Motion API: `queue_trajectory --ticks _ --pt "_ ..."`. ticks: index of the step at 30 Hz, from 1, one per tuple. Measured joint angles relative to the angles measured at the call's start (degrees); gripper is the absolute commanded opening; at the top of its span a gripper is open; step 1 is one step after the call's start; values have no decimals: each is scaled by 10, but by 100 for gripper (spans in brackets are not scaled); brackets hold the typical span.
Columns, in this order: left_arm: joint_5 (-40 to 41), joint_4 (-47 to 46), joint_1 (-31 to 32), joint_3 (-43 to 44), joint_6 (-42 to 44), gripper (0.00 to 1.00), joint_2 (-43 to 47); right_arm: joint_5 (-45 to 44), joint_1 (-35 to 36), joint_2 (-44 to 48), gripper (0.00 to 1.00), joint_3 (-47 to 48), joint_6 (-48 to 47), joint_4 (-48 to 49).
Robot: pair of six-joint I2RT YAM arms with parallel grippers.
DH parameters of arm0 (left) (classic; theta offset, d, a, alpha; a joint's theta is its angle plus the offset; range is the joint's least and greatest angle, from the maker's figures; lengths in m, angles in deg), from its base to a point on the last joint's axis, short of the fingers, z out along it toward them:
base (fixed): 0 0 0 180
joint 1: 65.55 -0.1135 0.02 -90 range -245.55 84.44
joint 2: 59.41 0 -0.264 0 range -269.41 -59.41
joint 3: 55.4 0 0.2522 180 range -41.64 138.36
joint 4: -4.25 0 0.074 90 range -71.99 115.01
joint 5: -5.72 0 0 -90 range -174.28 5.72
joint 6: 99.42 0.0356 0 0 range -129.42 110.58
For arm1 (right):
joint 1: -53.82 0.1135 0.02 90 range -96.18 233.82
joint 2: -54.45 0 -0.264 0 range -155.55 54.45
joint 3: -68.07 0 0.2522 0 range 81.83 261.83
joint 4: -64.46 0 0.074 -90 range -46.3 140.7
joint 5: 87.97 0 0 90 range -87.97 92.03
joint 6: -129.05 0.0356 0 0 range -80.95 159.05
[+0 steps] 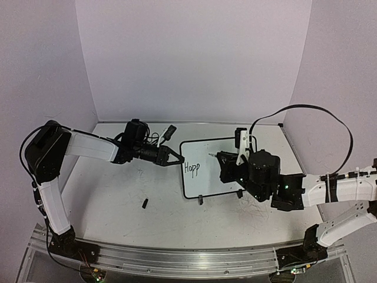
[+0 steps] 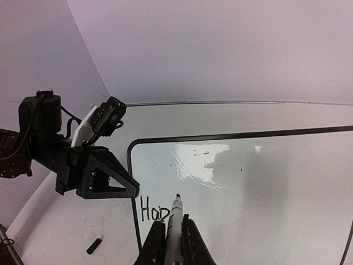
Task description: Write a sentence on the whiteboard
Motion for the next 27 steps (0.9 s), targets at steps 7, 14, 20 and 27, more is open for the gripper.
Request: queue_trajectory --ticks 7,14,20,27 --pt "32 -2 4 -11 -3 0 5 18 -6 -5 0 0 -46 -5" --pt "51 -5 8 -17 -6 0 12 23 -6 -11 0 0 -51 -12" --pt "56 -5 9 -25 -9 0 18 43 -6 -46 0 14 -54 -17" --pt "57 -5 9 -26 -9 0 18 55 -6 -65 0 33 -59 -21"
